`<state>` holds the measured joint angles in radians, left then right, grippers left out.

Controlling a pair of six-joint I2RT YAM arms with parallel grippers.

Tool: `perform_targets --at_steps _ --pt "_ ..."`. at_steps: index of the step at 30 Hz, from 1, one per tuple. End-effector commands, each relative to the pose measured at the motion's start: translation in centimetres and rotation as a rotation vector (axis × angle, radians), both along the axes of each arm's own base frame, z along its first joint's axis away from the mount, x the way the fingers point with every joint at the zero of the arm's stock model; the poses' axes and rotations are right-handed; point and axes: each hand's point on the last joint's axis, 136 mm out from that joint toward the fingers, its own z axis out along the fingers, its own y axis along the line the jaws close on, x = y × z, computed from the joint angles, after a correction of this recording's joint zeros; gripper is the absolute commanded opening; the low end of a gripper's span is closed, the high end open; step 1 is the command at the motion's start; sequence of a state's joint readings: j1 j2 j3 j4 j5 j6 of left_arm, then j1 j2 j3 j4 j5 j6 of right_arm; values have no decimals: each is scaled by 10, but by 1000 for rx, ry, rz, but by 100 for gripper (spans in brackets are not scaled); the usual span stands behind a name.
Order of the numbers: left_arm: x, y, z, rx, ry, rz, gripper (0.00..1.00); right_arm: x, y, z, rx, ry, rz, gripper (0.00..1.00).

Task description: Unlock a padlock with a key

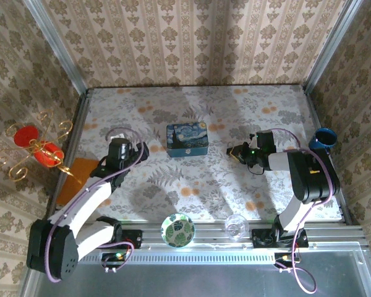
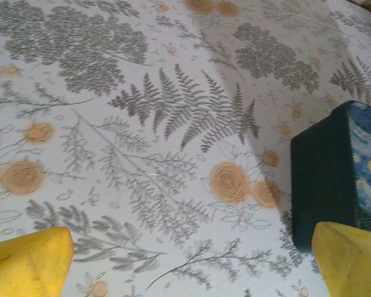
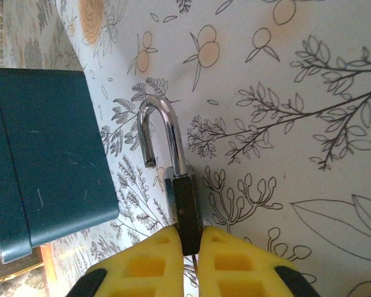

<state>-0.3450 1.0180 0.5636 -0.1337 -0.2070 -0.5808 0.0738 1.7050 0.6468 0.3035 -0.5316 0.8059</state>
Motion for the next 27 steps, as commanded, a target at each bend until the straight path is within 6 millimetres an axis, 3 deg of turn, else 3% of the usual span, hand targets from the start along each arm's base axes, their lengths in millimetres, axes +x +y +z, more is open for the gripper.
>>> perform_targets --at_steps 1,6,11,22,23,24,27 --pt "-8 15 -1 44 3 28 100 -21 -24 -24 -136 118 -59 18" --pt "-20 27 -8 68 26 51 100 -31 -37 -8 -217 103 -75 33" --pt "-28 38 -10 81 18 76 100 -44 -49 18 -297 57 -82 37" --pt "-28 75 8 230 -124 129 100 -65 -97 87 -537 -133 -157 63" --pt "-29 81 10 239 -135 153 100 -66 -101 92 -558 -158 -169 66" --pt "-29 85 12 248 -153 170 100 -67 -105 96 -579 -178 -179 87" --pt "-30 95 18 260 -213 209 100 -70 -116 102 -644 -223 -213 93"
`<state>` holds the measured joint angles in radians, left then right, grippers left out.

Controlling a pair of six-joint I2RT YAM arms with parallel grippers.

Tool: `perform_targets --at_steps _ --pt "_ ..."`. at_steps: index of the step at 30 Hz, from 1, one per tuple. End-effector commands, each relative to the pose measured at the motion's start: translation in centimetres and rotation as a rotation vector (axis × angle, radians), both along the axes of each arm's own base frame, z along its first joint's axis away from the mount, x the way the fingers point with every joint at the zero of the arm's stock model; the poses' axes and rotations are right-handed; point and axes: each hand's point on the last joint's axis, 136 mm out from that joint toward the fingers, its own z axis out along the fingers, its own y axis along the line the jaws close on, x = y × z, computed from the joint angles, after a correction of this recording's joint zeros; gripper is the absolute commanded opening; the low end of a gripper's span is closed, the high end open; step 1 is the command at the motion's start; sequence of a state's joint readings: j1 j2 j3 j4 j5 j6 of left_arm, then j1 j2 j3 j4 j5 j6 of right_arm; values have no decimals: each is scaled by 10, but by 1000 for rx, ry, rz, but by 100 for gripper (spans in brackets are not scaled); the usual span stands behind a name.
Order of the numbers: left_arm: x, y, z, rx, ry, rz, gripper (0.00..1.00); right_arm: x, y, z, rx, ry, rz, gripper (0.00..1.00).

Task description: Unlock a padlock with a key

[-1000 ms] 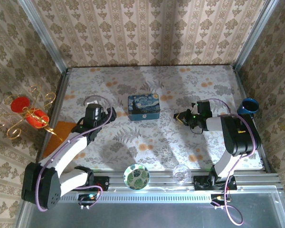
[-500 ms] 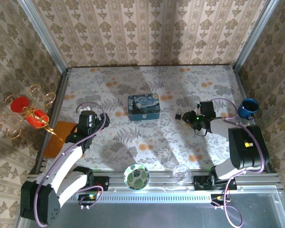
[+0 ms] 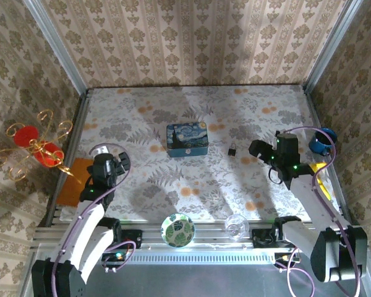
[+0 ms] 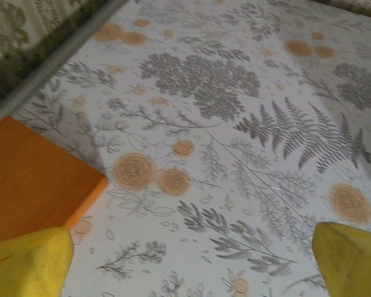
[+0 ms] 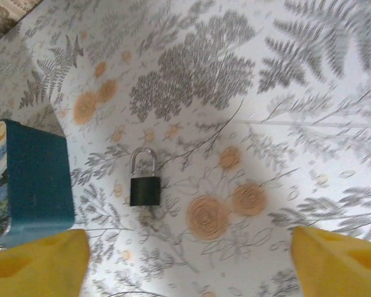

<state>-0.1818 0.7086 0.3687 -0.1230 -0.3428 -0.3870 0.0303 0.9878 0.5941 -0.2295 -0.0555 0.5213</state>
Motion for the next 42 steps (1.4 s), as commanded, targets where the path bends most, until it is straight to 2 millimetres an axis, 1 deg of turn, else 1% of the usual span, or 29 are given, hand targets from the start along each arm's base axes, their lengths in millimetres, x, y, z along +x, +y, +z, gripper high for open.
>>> perform_targets --at_steps 1,4,6,10,12,16,20,24,29,32,35,39,42 --pt "3 14 17 64 -106 38 100 -12 -24 -7 -138 9 -56 94" --pt "3 16 26 82 -180 39 100 -16 -32 -3 -190 -36 -73 100" --pt "2 20 30 103 -214 52 100 -18 -37 -1 -227 -63 -86 100" --pt "3 26 36 169 -275 55 100 -19 -44 10 -320 -161 -76 100" --pt "4 32 31 211 -280 72 100 -19 -48 19 -360 -231 -81 100" --pt "10 38 11 246 -230 59 100 -22 -54 29 -421 -362 -112 100" --pt "21 32 1 245 -233 -6 100 -22 -52 28 -485 -436 -75 100" --pt "38 25 -1 241 -250 -64 100 -18 -51 25 -499 -449 -69 100" --pt "60 21 0 248 -297 -103 100 -2 -49 20 -507 -460 -50 100" --pt "68 17 -1 233 -320 -130 100 8 -47 20 -519 -473 -38 100" --pt "75 11 -1 229 -336 -167 100 16 -47 16 -529 -466 -29 100" --pt "84 5 -9 241 -331 -212 100 26 -45 5 -528 -449 -7 100" --pt "93 -1 -23 242 -325 -254 100 33 -42 5 -523 -466 3 100"
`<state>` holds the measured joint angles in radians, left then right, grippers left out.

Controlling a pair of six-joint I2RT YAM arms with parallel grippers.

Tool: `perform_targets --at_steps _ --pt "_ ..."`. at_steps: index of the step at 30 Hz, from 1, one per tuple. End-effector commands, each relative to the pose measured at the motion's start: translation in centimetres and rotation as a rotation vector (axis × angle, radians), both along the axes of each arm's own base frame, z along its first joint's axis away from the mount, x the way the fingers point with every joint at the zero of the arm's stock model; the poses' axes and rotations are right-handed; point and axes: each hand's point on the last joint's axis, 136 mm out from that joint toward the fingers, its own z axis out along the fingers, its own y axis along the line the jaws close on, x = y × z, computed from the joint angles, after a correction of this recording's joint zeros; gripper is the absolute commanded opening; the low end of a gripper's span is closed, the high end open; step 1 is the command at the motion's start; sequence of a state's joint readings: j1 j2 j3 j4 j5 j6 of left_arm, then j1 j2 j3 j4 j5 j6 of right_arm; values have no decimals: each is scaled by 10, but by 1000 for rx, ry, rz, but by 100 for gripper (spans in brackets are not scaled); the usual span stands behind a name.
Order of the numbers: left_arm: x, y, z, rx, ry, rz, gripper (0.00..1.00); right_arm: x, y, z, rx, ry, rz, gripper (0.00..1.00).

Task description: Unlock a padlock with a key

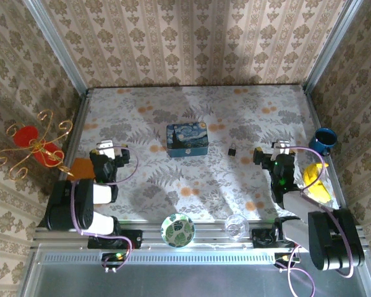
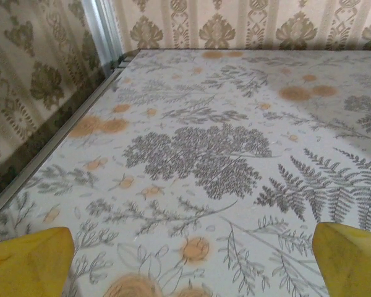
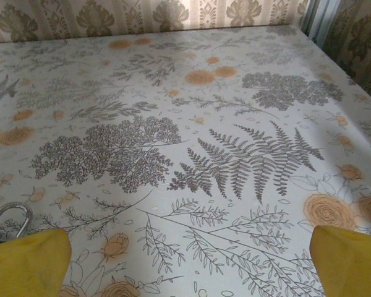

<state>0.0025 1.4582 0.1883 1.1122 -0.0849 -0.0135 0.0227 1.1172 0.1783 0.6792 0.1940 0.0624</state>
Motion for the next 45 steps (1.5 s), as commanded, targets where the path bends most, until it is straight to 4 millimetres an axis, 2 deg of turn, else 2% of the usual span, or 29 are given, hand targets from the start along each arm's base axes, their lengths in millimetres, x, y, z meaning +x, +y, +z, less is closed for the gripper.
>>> perform_targets --at_steps 1,5,11,15,18,19,21,23,24,45 --pt "16 -11 7 26 -71 -86 100 19 3 35 -10 -132 25 100" --pt "24 -16 4 22 -23 -118 100 27 5 33 -15 -133 47 100" --pt "38 -40 -1 11 65 -281 100 36 12 32 -2 -121 92 100" --pt "39 -36 -1 -1 61 -275 100 39 18 25 18 -161 127 100" --pt "39 -35 -1 1 61 -271 100 47 19 4 25 -136 130 100" --pt "39 -34 -1 1 63 -259 100 51 18 3 24 -146 125 100" --pt "40 -28 -2 0 68 -222 100 55 14 -1 40 -97 110 100" --pt "40 -23 -2 2 68 -188 100 68 5 -6 82 -35 82 100" --pt "40 -23 -2 2 68 -184 100 71 9 -9 74 -1 100 100" --pt "42 -28 -3 27 82 -194 100 73 17 -9 25 13 108 100"
